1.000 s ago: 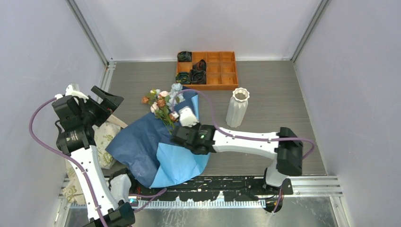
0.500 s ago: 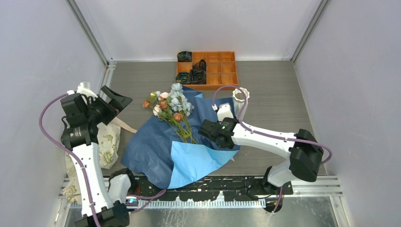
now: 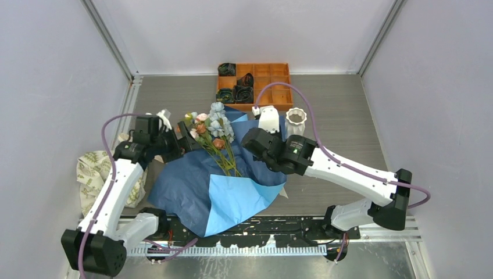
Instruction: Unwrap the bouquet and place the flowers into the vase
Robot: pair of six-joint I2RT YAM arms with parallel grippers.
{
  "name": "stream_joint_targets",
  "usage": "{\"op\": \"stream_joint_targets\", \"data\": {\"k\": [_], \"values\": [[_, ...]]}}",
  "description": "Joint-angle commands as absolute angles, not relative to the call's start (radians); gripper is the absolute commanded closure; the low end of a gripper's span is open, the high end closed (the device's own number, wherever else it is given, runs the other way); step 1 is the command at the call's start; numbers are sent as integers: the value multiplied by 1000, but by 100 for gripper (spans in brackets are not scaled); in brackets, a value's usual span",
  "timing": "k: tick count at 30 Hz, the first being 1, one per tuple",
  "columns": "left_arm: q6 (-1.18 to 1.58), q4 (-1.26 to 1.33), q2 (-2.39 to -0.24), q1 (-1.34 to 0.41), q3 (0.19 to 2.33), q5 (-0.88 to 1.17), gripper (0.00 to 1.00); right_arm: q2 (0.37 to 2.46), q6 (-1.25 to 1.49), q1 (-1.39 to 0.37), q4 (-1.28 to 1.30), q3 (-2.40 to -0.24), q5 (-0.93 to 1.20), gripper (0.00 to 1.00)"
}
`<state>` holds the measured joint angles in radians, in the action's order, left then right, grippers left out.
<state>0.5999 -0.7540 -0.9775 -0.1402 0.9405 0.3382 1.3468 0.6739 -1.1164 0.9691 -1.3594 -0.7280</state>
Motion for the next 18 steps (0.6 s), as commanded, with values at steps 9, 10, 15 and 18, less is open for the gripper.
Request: {"op": "stream_joint_targets", "data": {"k": [9, 10, 15, 18], "values": [[692, -634, -1030, -237, 739, 264, 11, 1589, 577, -1104, 619, -1289, -276, 49], [701, -607, -1042, -249, 724, 259, 11, 1617, 574, -1100, 616, -1291, -264, 49], [730, -518, -1123, -298, 675, 234, 11, 1710, 590, -1061, 577, -1265, -223, 48], [746, -464, -1181, -311, 650, 228, 12, 1758, 594, -1030, 566, -1261, -209, 48]]}}
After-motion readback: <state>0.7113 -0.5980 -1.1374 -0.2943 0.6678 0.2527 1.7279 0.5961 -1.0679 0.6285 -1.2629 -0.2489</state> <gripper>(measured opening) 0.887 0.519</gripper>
